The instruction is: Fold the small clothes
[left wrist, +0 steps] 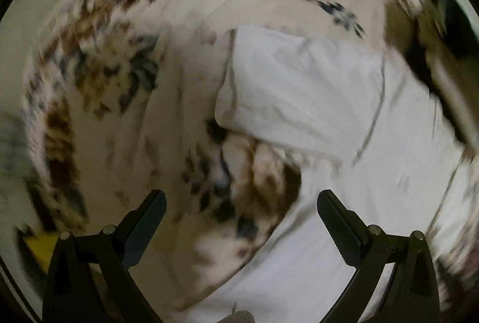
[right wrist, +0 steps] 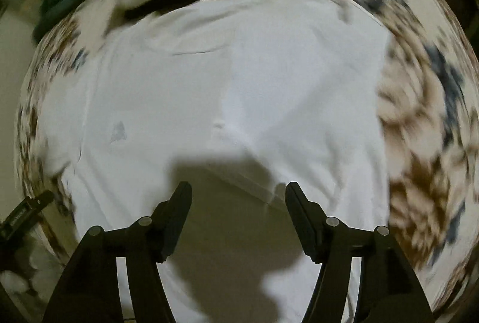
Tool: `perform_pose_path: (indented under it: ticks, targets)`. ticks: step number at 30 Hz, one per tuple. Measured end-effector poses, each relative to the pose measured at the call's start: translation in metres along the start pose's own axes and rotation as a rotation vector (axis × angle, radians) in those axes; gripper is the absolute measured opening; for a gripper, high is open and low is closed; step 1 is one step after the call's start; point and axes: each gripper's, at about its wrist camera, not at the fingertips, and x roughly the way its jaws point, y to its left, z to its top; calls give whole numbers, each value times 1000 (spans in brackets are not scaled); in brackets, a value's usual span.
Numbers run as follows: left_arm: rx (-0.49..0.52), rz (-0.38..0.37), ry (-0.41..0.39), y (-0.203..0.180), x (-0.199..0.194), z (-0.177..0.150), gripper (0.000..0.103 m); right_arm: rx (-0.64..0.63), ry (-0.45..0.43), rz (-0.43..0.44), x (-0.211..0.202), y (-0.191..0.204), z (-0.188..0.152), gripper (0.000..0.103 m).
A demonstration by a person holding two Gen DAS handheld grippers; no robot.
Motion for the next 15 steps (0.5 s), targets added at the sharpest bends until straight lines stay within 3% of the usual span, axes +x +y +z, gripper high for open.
perform_pose_path:
  ticks: [5, 8, 9, 10, 13, 15]
  targets:
    - [-296, -255, 80, 32, 38, 32, 92, 147, 28, -26, 7, -32, 3, 67]
    - [-367, -285, 25, 33, 47, 46, 73, 193, 21, -28, 8, -38, 3, 67]
    - [-365, -274, 7, 31, 47, 49, 43, 200, 15, -36, 10, -38, 1, 67]
    - [-349, -265, -16, 25, 47, 55, 6, 203, 11, -42, 11, -39, 4, 67]
    - [-276, -249, -100, 8, 35, 66, 5, 202, -1, -58, 20, -23, 8, 67]
    - [-139, -220, -185, -17, 15, 68, 5, 202, -13, -62, 19, -22, 5, 67]
